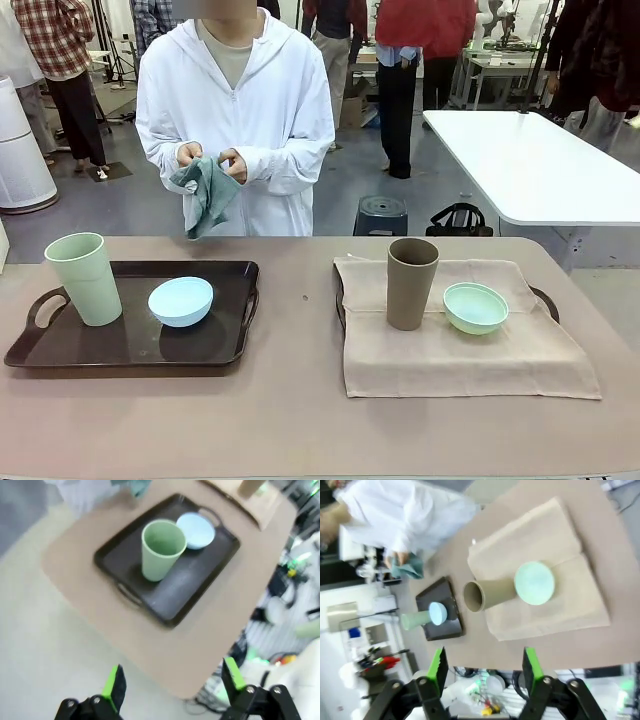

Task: Set up a tray with a mat and arrange the tableware.
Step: Pick up the Picnic Bowl and Reusable plastic cup from the Handle tray in front of the human's position and hold them in the air.

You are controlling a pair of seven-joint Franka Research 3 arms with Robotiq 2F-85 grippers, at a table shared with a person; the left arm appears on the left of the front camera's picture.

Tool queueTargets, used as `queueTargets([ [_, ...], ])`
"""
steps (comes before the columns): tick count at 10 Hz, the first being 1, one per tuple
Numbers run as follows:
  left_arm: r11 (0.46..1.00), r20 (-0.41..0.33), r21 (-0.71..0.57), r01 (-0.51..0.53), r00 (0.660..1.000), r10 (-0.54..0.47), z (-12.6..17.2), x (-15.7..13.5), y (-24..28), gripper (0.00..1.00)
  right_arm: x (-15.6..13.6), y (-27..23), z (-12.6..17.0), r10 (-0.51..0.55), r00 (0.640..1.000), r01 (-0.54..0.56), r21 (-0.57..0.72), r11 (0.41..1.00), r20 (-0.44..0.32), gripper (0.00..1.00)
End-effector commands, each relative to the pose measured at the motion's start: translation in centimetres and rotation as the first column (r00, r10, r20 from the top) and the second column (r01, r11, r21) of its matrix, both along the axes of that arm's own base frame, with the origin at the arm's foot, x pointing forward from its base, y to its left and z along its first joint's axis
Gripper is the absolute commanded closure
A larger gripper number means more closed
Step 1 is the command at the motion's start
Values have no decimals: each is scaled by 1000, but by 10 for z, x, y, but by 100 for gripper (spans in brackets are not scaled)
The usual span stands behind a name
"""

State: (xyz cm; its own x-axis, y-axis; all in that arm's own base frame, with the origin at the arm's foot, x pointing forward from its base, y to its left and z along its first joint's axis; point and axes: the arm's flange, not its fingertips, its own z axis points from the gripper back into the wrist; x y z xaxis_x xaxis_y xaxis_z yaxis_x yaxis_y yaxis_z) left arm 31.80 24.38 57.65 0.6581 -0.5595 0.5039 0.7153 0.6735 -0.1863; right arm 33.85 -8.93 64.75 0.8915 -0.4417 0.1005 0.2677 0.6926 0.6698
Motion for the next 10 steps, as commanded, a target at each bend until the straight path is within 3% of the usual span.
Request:
queueTargets([
  [1, 994, 72, 107, 38, 996, -46, -22, -21, -20, 0, 23, 59, 34, 3, 1000, -4, -123, 992, -2, 22],
  [3, 989, 58, 136, 49, 997, -57, -31, -20, -28, 0, 53, 147, 64, 40, 999, -42, -201, 979, -15, 22],
  [4, 987, 40, 153, 53, 997, -60, -36, -23, -28, 0, 78, 185, 64, 31, 999, -39, -222, 974, -41, 22],
  [5, 991, 59, 119, 55, 996, -63, -16, -19, -21, 0, 110, 218, 53, 24, 996, -42, -228, 973, -81, 22],
  [7, 991, 59, 119, 55, 996, -63, -16, -19, -21, 0, 155, 267, 21, 38, 990, -69, -225, 972, -139, 22],
  [9, 991, 59, 119, 55, 996, -63, -16, -19, -21, 0, 184, 305, -3, 77, 983, -106, -175, 979, -166, 22],
  [10, 991, 59, 119, 55, 996, -63, -16, -19, -21, 0, 177, 298, -4, 170, 969, -193, -120, 974, -180, 22],
])
